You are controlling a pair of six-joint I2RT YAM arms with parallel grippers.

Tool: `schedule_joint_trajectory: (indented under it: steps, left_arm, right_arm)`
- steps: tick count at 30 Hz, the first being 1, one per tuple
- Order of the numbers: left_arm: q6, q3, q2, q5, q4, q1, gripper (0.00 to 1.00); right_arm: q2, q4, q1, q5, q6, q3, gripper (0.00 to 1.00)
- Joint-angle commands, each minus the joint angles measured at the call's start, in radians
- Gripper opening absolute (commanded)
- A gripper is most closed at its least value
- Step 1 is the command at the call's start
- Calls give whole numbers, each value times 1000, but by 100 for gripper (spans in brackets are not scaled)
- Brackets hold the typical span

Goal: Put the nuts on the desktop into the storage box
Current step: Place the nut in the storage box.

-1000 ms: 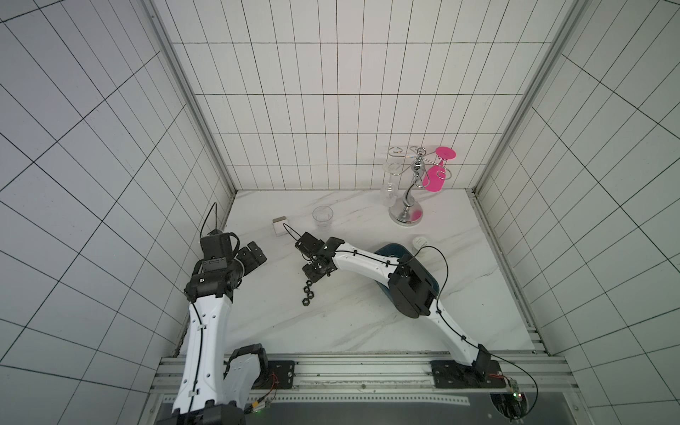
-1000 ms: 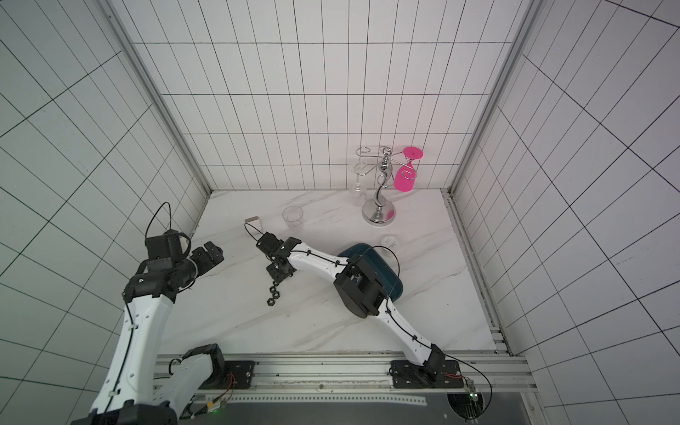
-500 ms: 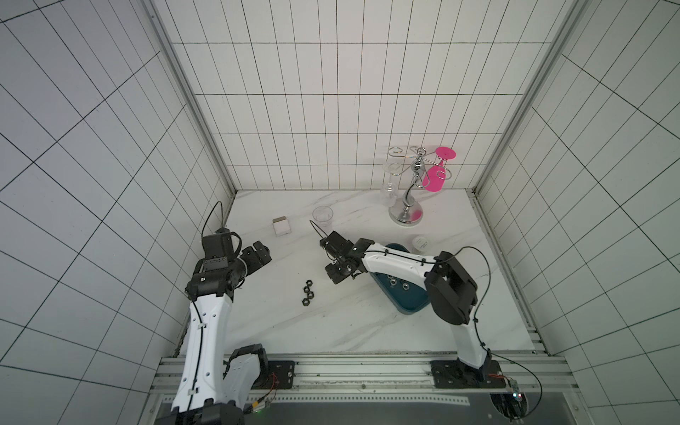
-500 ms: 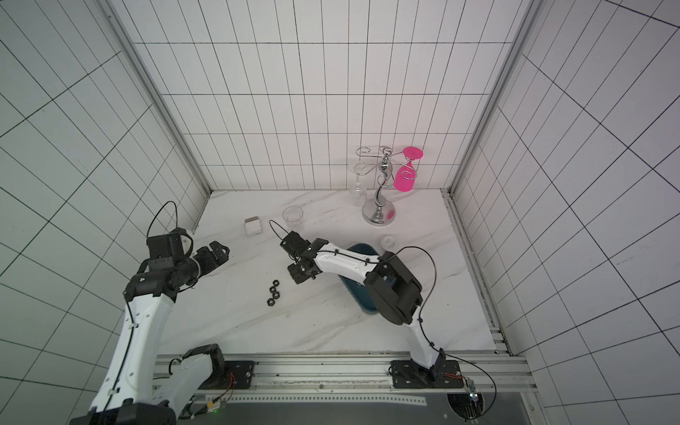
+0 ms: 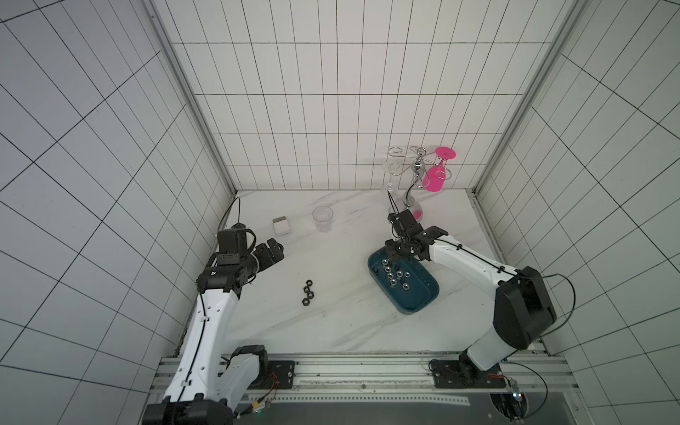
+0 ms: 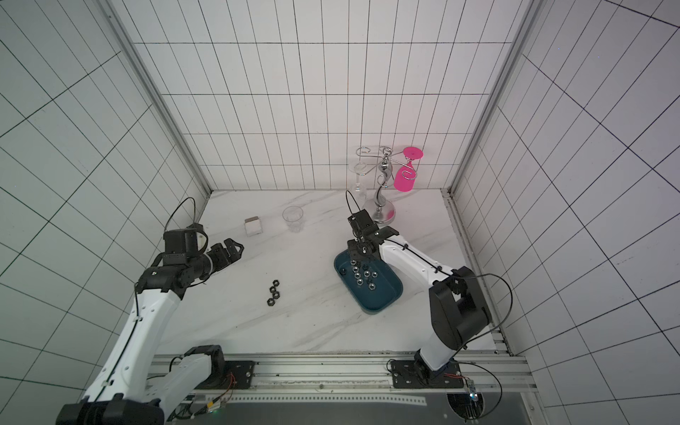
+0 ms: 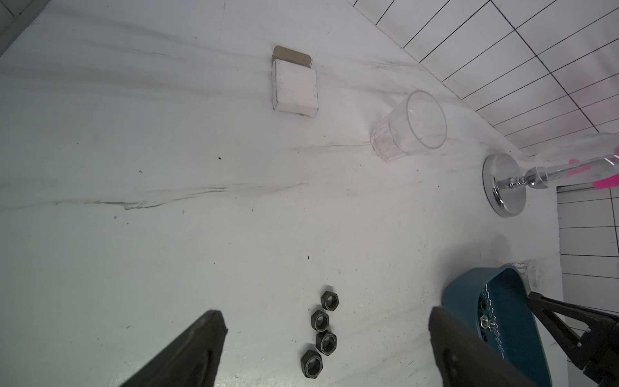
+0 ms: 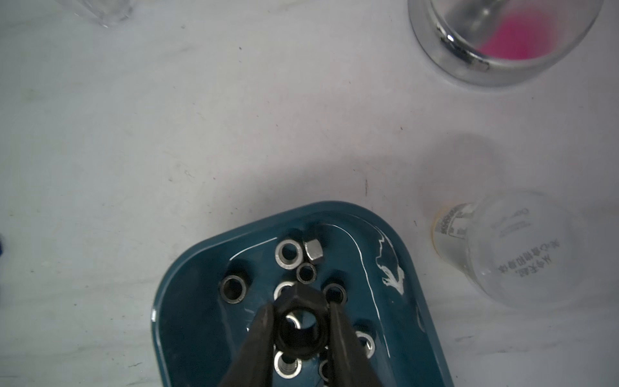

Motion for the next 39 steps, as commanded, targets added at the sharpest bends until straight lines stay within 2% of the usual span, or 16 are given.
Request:
schedule_joint_trajectory:
  steps: [1,11,19,27,30,33,39]
  left_arm:
    - [2,16,10,-17,30,-5,98]
    - [20,48,61,-27,28,-4,98]
    - [43,79,82,-38,15,-4,98]
    - [27,87,82,-27,19,-5,98]
    - [27,87,75,-29,17,-4,98]
    - [25,85,67,-36,15,-5,98]
    - [19,73,38,-95,0,-2,98]
  right_arm:
    - [28,-5,-25,-3,-29,0,16]
    - [133,2,-57,-16,-54,54,19]
    - [130,-24,-60,18,-64,68,50]
    - [8,-15,-45,-7,-42,20,53]
    - [-29,-3,-9,-34,-38,8,54]
    - [-28,8,71,-62,-43,30,55]
    - [103,50,279,-118,-62,159,56]
